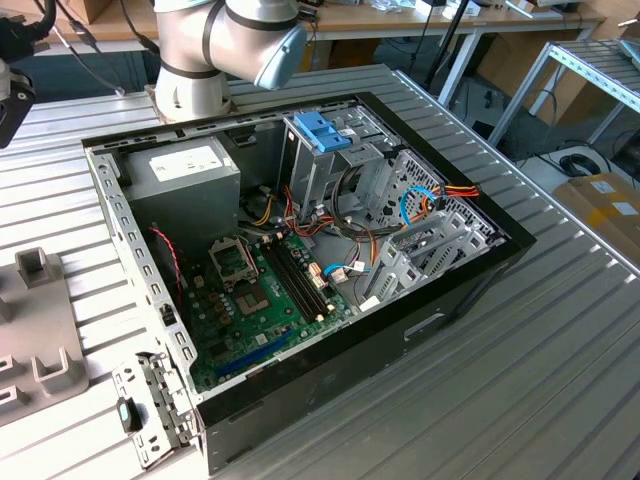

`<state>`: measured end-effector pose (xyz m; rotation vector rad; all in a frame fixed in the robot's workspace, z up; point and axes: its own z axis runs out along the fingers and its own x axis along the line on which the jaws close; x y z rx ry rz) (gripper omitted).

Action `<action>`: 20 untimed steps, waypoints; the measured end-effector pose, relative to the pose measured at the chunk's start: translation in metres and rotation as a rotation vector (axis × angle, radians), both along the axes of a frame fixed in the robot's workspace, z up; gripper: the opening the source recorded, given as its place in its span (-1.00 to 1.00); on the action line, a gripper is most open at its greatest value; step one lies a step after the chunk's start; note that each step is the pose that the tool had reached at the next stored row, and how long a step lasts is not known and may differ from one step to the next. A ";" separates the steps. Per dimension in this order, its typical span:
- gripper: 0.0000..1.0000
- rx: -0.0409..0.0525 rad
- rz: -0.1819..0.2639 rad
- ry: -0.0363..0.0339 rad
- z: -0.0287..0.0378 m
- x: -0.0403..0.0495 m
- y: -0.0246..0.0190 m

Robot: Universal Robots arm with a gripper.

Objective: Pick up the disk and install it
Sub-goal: 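Reach for the disk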

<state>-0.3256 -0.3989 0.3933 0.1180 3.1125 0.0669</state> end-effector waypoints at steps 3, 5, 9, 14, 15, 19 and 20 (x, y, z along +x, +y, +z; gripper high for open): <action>-0.80 -0.0002 0.000 0.0000 0.0000 -0.0028 0.0000; -0.80 -0.0004 0.000 0.0000 0.0000 -0.0046 0.0000; -0.80 -0.0007 0.000 0.0000 0.0000 -0.0077 0.0000; -0.80 -0.0009 0.000 0.0000 0.0000 -0.0105 0.0000; -0.80 -0.0010 0.000 0.0000 0.0000 -0.0109 0.0000; -0.80 -0.0010 0.000 -0.0001 0.0000 -0.0126 0.0000; -0.80 -0.0010 0.000 0.0000 0.0000 -0.0131 0.0000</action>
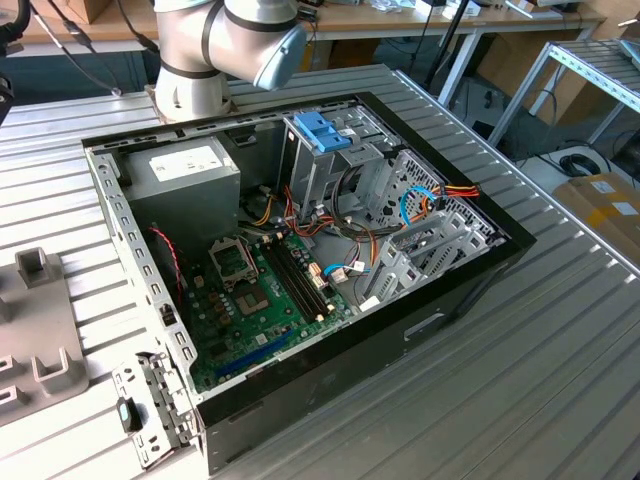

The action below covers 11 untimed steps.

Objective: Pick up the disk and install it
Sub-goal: 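Reach for the disk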

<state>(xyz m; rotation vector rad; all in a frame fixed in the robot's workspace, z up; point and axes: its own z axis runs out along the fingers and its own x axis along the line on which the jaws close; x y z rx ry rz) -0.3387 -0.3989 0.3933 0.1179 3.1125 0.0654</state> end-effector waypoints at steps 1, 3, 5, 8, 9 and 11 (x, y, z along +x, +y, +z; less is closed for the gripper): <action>-0.80 0.0000 0.000 0.0000 0.0000 -0.0004 0.0000; -0.80 -0.0001 0.000 0.0001 0.0001 -0.0011 0.0000; -0.80 -0.0001 0.000 0.0000 0.0000 -0.0018 0.0000; -0.80 -0.0001 0.000 0.0000 0.0000 -0.0032 0.0000; -0.80 -0.0002 0.000 0.0001 0.0000 -0.0042 0.0000; -0.80 -0.0003 0.000 0.0001 0.0001 -0.0053 0.0000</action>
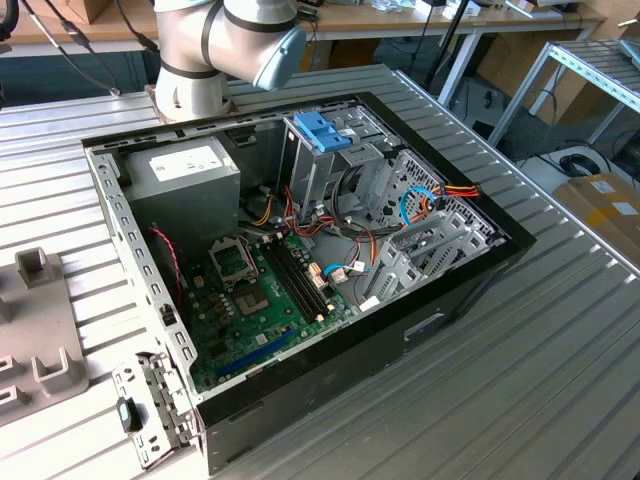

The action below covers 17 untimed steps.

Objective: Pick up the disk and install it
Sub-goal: 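Reach for the disk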

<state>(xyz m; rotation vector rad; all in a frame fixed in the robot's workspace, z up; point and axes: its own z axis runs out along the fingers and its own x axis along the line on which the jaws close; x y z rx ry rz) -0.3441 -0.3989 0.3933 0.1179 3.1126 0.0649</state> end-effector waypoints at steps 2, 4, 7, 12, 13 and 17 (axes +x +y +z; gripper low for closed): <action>-0.80 0.0001 0.000 -0.0001 -0.0001 -0.0013 0.0000; -0.80 0.0001 0.000 -0.0001 0.0000 -0.0026 0.0000; -0.80 0.0001 0.000 -0.0001 -0.0001 -0.0045 0.0000; -0.80 0.0001 0.000 -0.0001 -0.0001 -0.0075 0.0000; -0.80 0.0001 0.000 -0.0001 0.0000 -0.0079 0.0000; -0.80 0.0000 0.000 -0.0001 -0.0001 -0.0097 0.0000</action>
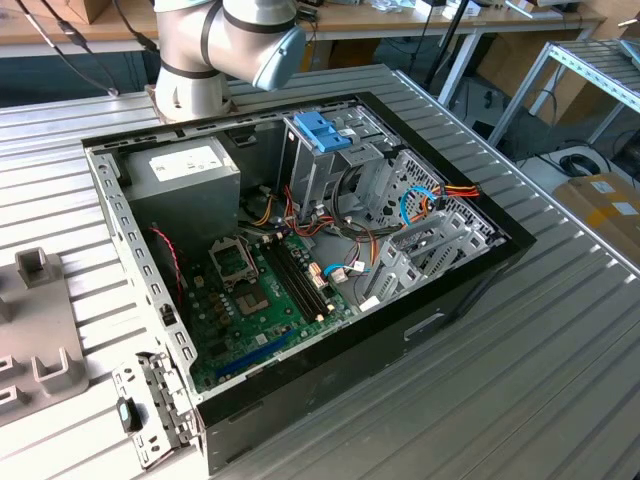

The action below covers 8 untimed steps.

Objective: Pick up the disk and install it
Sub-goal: 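Reach for the disk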

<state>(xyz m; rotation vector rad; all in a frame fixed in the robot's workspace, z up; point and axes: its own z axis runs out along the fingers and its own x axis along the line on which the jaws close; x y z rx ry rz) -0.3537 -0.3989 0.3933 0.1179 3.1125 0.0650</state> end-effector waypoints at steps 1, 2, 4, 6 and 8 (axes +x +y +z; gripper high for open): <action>-0.80 0.0000 0.000 0.0000 0.0000 -0.0008 0.0000; -0.80 0.0000 0.000 0.0000 0.0000 -0.0013 0.0000; -0.80 0.0000 0.000 0.0000 0.0000 -0.0024 0.0000; -0.80 0.0000 0.000 0.0000 0.0000 -0.0036 0.0000; -0.80 -0.0001 0.000 0.0000 0.0000 -0.0053 0.0000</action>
